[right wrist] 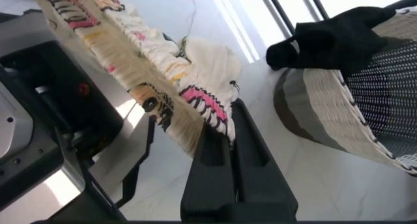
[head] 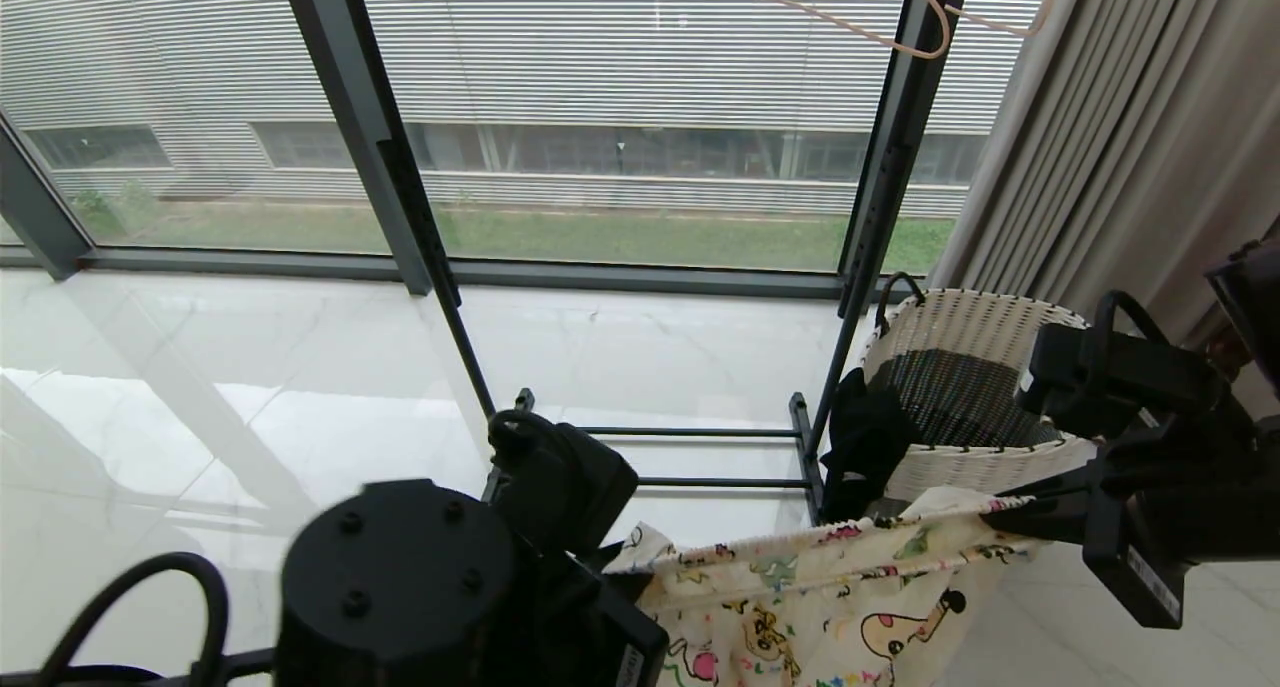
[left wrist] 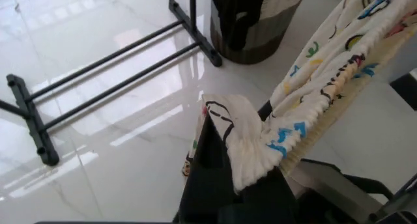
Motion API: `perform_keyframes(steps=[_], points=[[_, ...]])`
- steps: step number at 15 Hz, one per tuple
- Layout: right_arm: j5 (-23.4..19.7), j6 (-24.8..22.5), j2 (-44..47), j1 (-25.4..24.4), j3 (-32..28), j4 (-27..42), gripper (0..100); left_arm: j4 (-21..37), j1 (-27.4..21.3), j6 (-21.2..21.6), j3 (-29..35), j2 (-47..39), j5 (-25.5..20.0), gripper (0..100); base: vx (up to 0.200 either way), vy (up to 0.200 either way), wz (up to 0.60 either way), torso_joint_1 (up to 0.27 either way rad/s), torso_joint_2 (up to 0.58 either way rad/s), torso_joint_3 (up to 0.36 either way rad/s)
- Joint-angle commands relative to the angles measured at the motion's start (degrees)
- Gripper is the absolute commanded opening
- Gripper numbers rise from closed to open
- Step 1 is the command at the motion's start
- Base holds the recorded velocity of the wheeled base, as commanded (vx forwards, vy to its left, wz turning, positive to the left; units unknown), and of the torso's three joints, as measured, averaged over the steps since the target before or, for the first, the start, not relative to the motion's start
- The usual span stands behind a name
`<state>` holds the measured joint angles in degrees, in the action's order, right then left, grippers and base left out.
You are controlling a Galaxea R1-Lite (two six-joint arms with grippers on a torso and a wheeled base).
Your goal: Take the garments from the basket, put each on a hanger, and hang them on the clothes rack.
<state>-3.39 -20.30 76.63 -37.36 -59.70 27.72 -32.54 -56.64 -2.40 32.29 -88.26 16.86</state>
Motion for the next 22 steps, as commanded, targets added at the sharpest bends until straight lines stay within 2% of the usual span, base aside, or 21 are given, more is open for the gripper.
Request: perform_keyframes(steps=[1,3,5,6,9,11,13,14,15,16,18,20,21,22], points=[[0.1,0.0,-2.6,0.1,2.4,-1.0,0,0.0,5.2,4.1,0.0,7.1,-5.4,0,0.0,0.0,0.0,0.0,0.0,0.0],[0.0,-0.1,-4.8,-0.1,4.4,-1.1,0,0.0,7.2,7.7,1.8,6.9,-7.2,0,0.0,0.0,0.0,0.0,0.0,0.0],[0.0,-0.3,-7.5,-1.0,7.6,-1.1,0,-0.1,7.2,7.8,5.2,4.8,-7.2,0,0.0,0.0,0.0,0.0,0.0,0.0],[-0.1,-0.3,-9.2,-2.9,9.1,-1.0,0,-0.1,7.2,7.7,7.3,3.5,-7.2,0,0.0,0.0,0.0,0.0,0.0,0.0],[0.0,-0.3,-13.3,-12.7,15.5,-1.0,0,-0.1,7.5,7.8,18.9,-4.5,-7.1,0,0.0,0.0,0.0,0.0,0.0,0.0],[0.4,-0.3,-13.0,-14.2,16.2,-1.1,0,0.1,7.6,7.6,19.4,-6.7,-7.0,0,0.0,0.0,0.0,0.0,0.0,0.0],[2.7,0.4,-11.3,-10.9,14.6,-5.8,0,0.2,7.7,6.6,14.0,-6.0,-6.9,0,0.0,0.0,0.0,0.0,0.0,0.0],[2.9,0.7,-8.0,-9.0,11.4,-10.1,0,0.2,7.4,3.2,11.9,-5.8,-6.9,0,0.0,0.0,0.0,0.0,0.0,0.0],[3.0,0.7,-3.9,-6.9,5.9,-12.2,0,0.2,6.1,-2.2,11.1,-6.0,-6.5,0,0.0,0.0,0.0,0.0,0.0,0.0],[3.0,0.7,-0.6,-5.3,0.7,-12.2,0,0.4,4.8,-6.0,10.9,-5.9,-5.3,0,0.0,0.0,0.0,0.0,0.0,0.0],[3.0,0.7,3.3,-3.2,-5.3,-12.2,0,1.2,2.2,-6.3,8.1,-5.3,-2.2,0,0.0,0.0,0.0,0.0,0.0,0.0],[3.1,0.6,3.3,-3.2,-5.3,-12.0,0,1.2,1.2,-5.8,5.8,-5.3,1.3,0,0.0,0.0,0.0,0.0,0.0,0.0],[3.7,0.5,2.5,-3.3,-4.5,-11.0,0,1.0,1.6,-3.8,5.7,-5.3,2.8,0,0.0,0.0,0.0,0.0,0.0,0.0],[4.1,0.5,1.7,-3.4,-3.8,-9.9,100,0.6,2.7,-2.4,5.9,-5.4,3.4,0,0.0,0.0,0.0,0.0,0.0,0.0]])
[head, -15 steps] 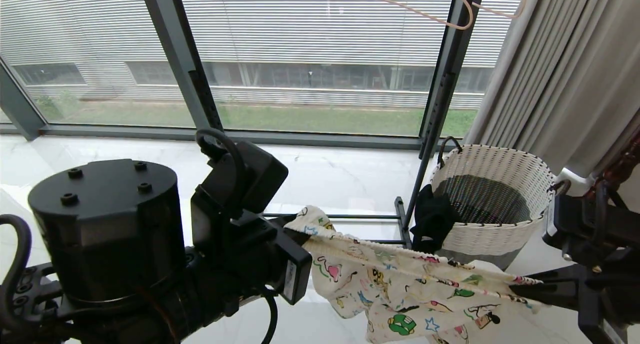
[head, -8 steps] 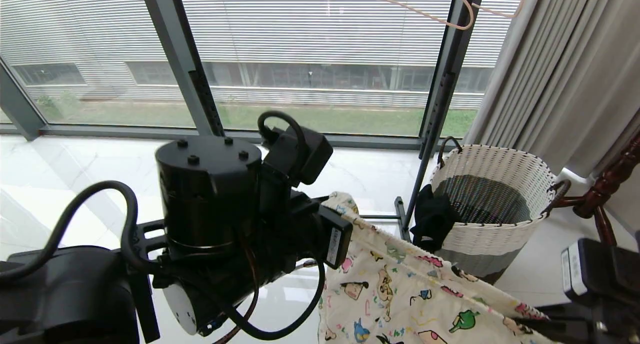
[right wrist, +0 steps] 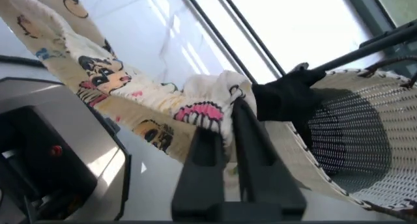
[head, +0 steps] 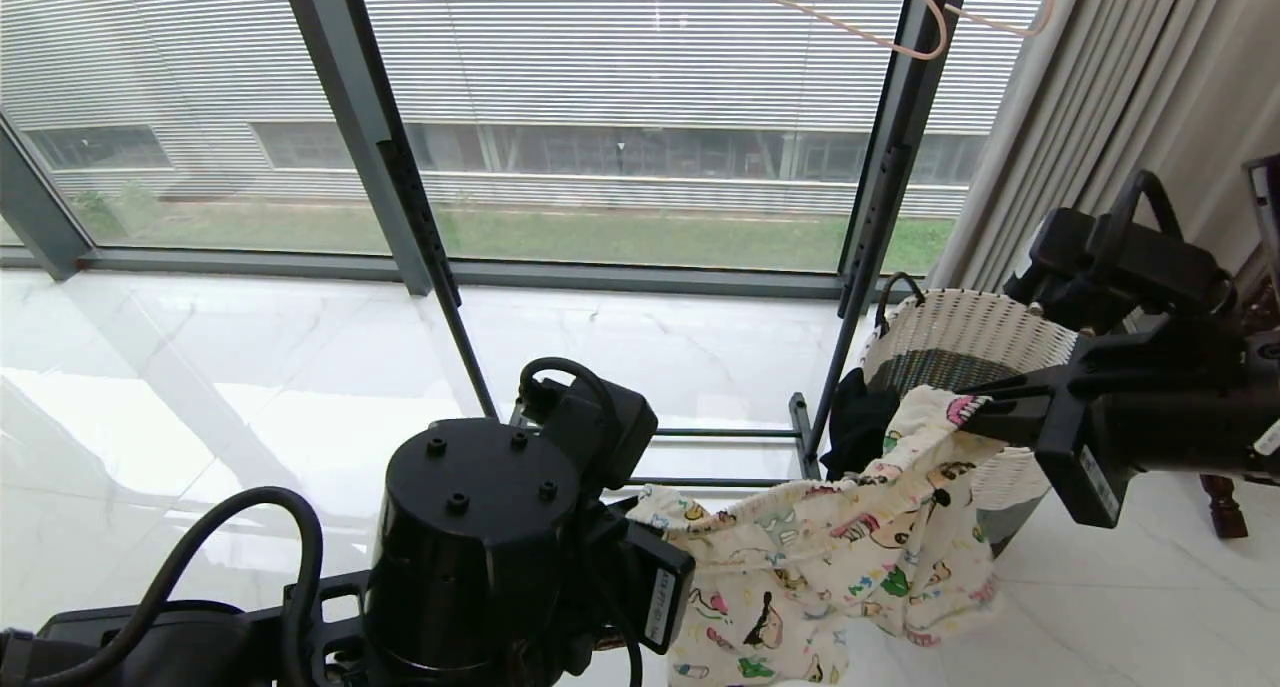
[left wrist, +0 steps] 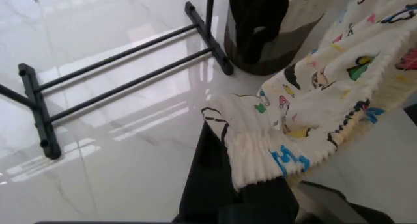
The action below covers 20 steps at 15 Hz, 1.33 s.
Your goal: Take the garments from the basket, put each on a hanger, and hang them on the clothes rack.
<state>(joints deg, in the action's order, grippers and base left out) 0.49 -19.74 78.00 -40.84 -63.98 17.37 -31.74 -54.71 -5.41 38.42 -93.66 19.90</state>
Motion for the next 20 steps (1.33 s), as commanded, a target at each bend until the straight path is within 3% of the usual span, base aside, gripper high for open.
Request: perform_keyframes(steps=[1,3,5,7,8,9,10,12,14,16,18,20], points=[[0.2,-0.1,-1.3,-0.2,1.7,2.4,100,-1.0,2.3,2.5,0.4,0.0,0.4,0,0.0,0.0,0.0,0.0,0.0,0.0],[-0.7,-0.2,-6.0,-3.0,5.8,7.6,100,-3.1,6.4,7.9,0.5,-0.2,0.4,0,0.0,0.0,0.0,0.0,0.0,0.0],[-1.8,-1.0,-9.2,-6.3,10.0,8.3,100,-3.4,9.6,11.7,-0.8,-0.1,0.4,0,0.0,0.0,0.0,0.0,0.0,0.0],[-0.5,-0.7,-10.2,-3.9,11.3,8.0,100,-5.1,11.4,14.9,-4.0,0.5,0.4,0,0.0,0.0,0.0,0.0,0.0,0.0],[1.1,-0.7,-10.4,0.7,11.2,7.9,100,-7.5,11.8,16.0,-6.1,1.4,0.4,0,0.0,0.0,0.0,0.0,0.0,0.0],[3.3,-0.7,-11.0,9.1,11.2,7.5,100,-11.7,13.5,18.8,-10.7,3.3,0.4,0,0.0,0.0,0.0,0.0,0.0,0.0],[3.9,-1.3,-11.6,19.2,11.2,7.5,100,-16.1,17.7,22.7,-16.5,5.9,-0.1,0,0.0,0.0,0.0,0.0,0.0,0.0],[2.3,-2.3,-12.8,31.3,11.2,7.5,100,-21.6,26.3,24.2,-23.7,10.1,-4.1,0,0.0,0.0,0.0,0.0,0.0,0.0],[1.5,-2.3,-13.6,36.4,11.9,7.5,100,-22.1,35.2,24.5,-25.8,13.5,-9.6,0,0.0,0.0,0.0,0.0,0.0,0.0],[1.4,-2.4,-13.7,42.3,12.6,7.3,100,-22.2,52.3,29.1,-25.8,14.6,-16.3,0,0.0,0.0,0.0,0.0,0.0,0.0],[1.3,-1.9,-13.5,43.7,13.4,4.8,100,-22.2,58.8,28.7,-24.4,14.8,-19.7,0,0.0,0.0,0.0,0.0,0.0,0.0],[1.3,-1.9,-13.2,43.8,17.6,-5.0,100,-22.2,61.0,26.9,-23.6,15.3,-22.3,0,0.0,0.0,0.0,0.0,0.0,0.0]])
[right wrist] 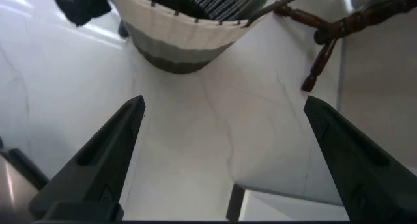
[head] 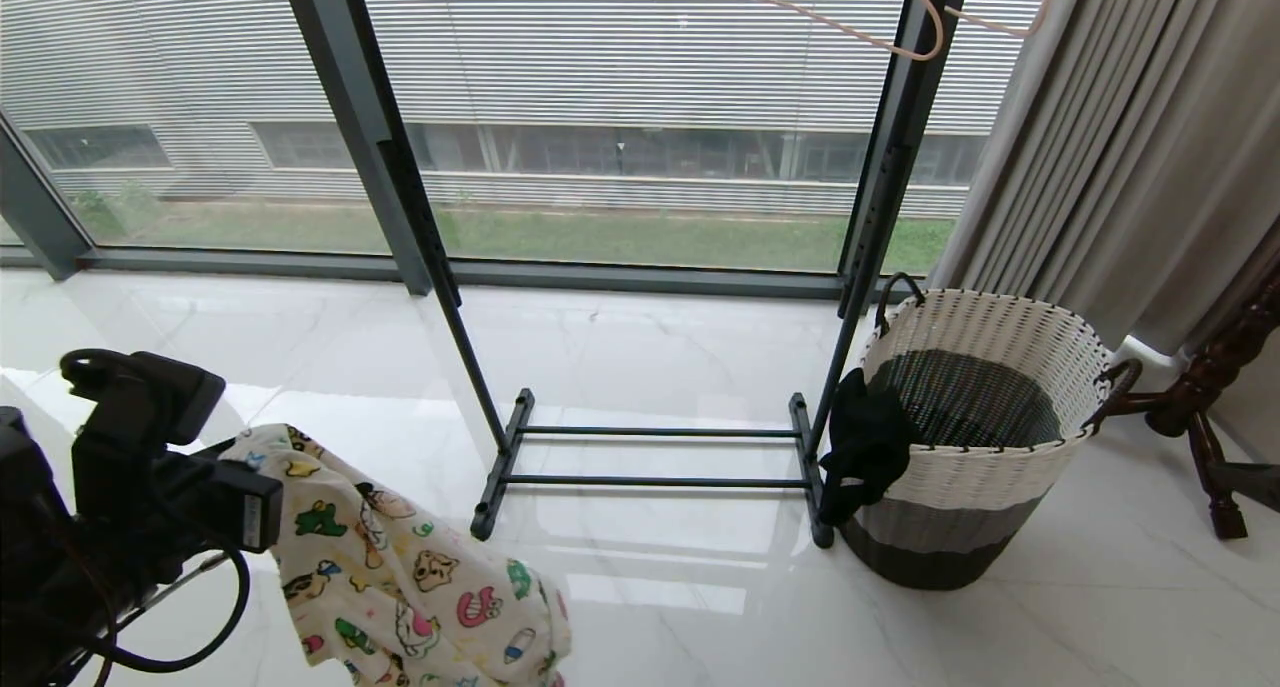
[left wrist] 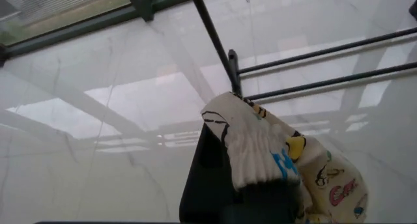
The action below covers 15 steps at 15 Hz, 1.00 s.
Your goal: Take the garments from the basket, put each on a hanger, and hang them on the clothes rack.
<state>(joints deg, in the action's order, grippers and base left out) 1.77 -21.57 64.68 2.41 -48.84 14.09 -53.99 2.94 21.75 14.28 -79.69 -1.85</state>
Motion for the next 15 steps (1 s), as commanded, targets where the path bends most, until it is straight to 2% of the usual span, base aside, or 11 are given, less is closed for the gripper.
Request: perform_keyframes(steps=[1,3,5,6,10,12,15], points=[[0.1,-0.1,0.4,0.7,3.7,-4.5,100,0.0,3.6,-0.2,0.3,1.1,-0.4,0,0.0,0.0,0.0,0.0,0.0,0.0],[0.2,-0.3,1.1,0.7,4.5,-7.8,100,0.0,3.7,-1.9,0.3,0.6,-0.2,0,0.0,0.0,0.0,0.0,0.0,0.0],[0.3,-0.1,1.3,0.7,3.7,-8.3,100,0.0,3.7,-7.4,0.9,0.4,1.0,0,0.0,0.0,0.0,0.0,0.0,0.0],[0.3,0.0,1.2,0.7,3.5,-8.2,100,0.0,3.7,-8.4,0.8,0.4,2.0,0,0.0,0.0,0.0,0.0,0.0,0.0],[0.2,0.0,1.5,0.6,3.0,-8.2,100,0.0,3.5,-9.5,0.9,0.5,3.8,0,0.0,0.0,0.0,0.047,-0.21,-0.221],[0.1,0.0,1.6,0.6,2.6,-8.3,100,0.0,3.5,-12.4,0.9,0.5,5.3,0,0.0,0.0,0.0,0.178,-0.47,-0.298],[-0.2,0.0,1.8,0.1,1.9,-8.3,100,0.0,1.0,-13.0,4.6,-0.4,9.2,0,0.0,0.0,0.0,0.159,-0.53,-0.29]])
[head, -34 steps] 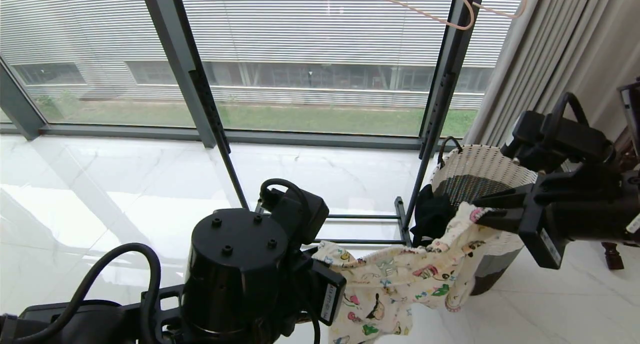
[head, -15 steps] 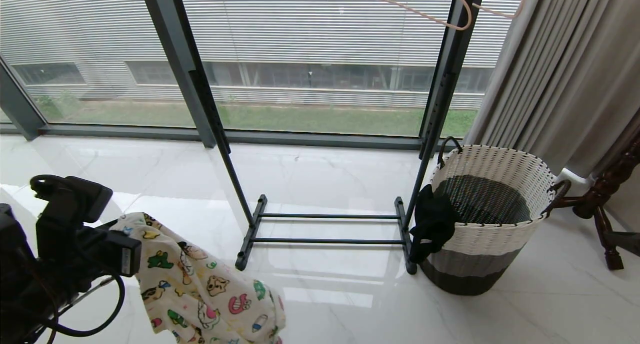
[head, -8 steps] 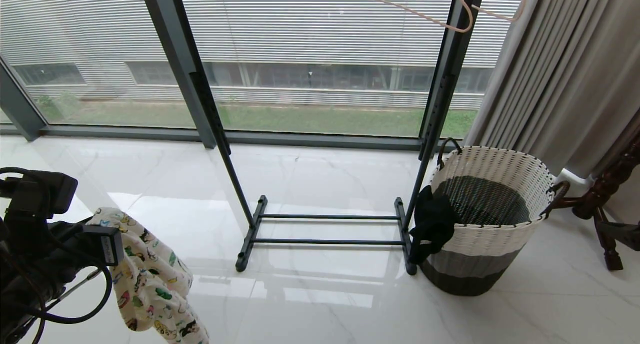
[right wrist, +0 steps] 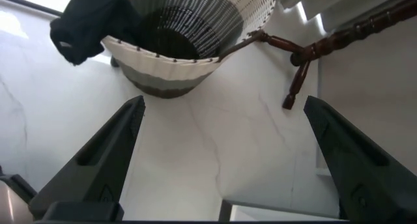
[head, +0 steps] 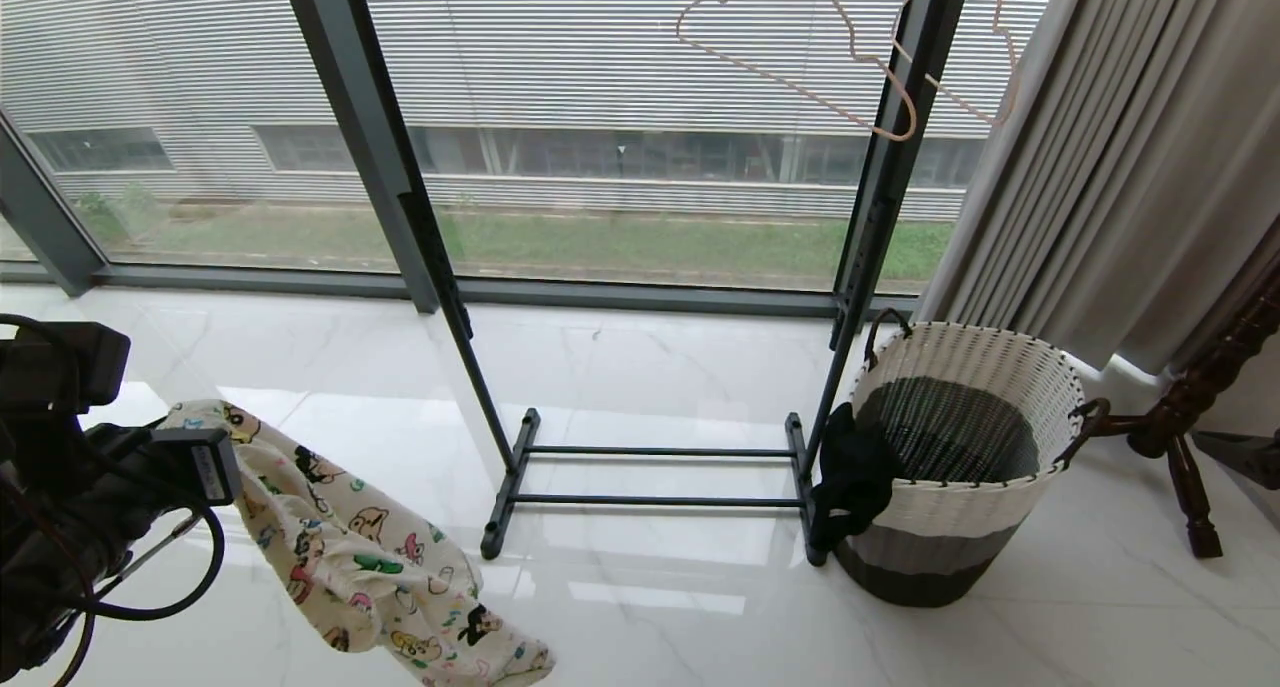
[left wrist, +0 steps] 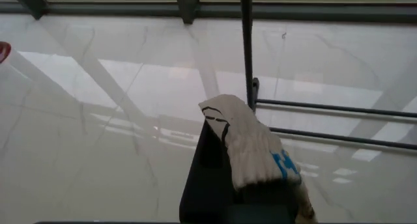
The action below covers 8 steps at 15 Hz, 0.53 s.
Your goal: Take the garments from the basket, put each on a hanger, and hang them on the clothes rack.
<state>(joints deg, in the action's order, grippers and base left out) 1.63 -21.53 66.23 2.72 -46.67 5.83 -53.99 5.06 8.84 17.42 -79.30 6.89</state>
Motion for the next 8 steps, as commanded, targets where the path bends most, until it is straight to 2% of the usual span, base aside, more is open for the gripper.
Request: perform_keyframes(steps=[1,5,8], points=[[-0.1,0.0,0.7,-0.2,-0.5,0.0,100,0.0,-2.3,0.0,2.5,-1.1,1.2,0,0.0,0.0,0.0,0.173,-0.47,-0.295],[-0.1,3.2,1.4,-0.8,-2.5,0.0,100,0.1,-9.2,0.0,2.3,-1.1,1.4,0,0.0,0.0,0.0,0.187,-0.47,-0.292],[-0.1,4.0,1.3,-1.1,-2.6,0.0,100,0.3,-11.6,0.0,2.2,-2.7,2.7,0,0.0,0.0,0.0,0.203,-0.48,-0.276]])
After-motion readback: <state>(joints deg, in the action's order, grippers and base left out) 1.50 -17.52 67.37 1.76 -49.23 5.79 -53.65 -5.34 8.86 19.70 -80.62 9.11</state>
